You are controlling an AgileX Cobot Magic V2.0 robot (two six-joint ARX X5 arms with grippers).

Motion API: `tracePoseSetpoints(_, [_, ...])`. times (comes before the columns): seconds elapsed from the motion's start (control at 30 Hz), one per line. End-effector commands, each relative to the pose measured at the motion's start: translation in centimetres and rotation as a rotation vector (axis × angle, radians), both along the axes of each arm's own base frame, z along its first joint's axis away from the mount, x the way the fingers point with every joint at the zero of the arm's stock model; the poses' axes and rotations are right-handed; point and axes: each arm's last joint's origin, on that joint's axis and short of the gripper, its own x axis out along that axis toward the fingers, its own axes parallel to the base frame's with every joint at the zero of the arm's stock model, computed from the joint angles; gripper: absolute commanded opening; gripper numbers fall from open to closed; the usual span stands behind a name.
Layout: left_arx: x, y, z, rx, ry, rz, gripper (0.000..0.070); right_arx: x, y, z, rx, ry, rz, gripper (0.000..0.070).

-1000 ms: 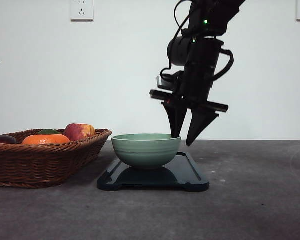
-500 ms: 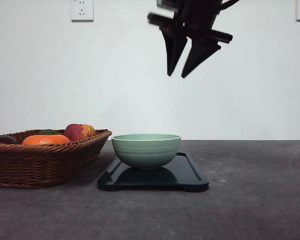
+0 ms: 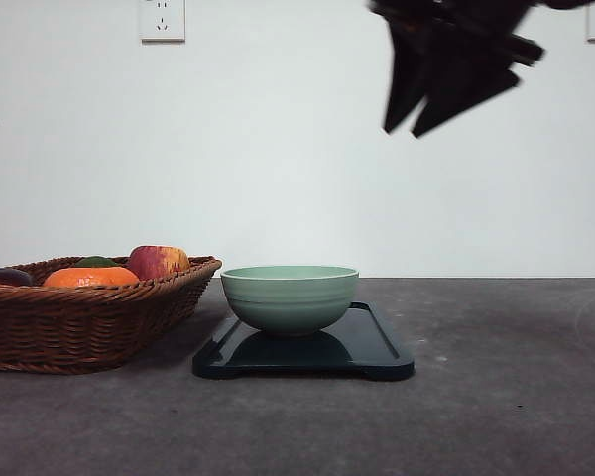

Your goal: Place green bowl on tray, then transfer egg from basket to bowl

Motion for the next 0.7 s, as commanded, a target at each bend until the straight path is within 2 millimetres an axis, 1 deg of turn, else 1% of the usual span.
tracePoseSetpoints(0.0, [0.2, -0.1, 0.6, -0.008, -0.024, -0.017, 0.0277, -0.8, -0.3, -0.2, -0.007, -0.035, 0.028, 0.0211])
tracePoseSetpoints(0.17, [0.2, -0.3, 0.6, -0.008, -0.027, -0.042, 0.0282, -3.1, -1.9, -1.3, -0.011, -0.045, 0.029, 0.0211])
tracePoseSetpoints(0.27, [0.2, -0.6, 0.7, -0.006, -0.027, -0.060, 0.0284, -4.1, -2.7, -2.0, -0.013, -0.044, 0.024, 0.0211])
tracePoseSetpoints(0.37, [0.5, -1.0, 0.9, 0.001, -0.022, -0.093, 0.0317, -4.7, -3.1, -2.6, -0.019, -0.028, 0.017, 0.0211])
tracePoseSetpoints(0.5, [1.7, -1.6, 1.8, 0.025, 0.011, -0.137, 0.0317, -4.9, -3.2, -2.8, -0.032, -0.004, 0.018, 0.0211])
tracePoseSetpoints(0.67, [4.5, -2.5, 2.8, 0.055, 0.100, -0.183, 0.0315, -4.9, -3.2, -2.8, -0.030, -0.005, 0.019, 0.0211])
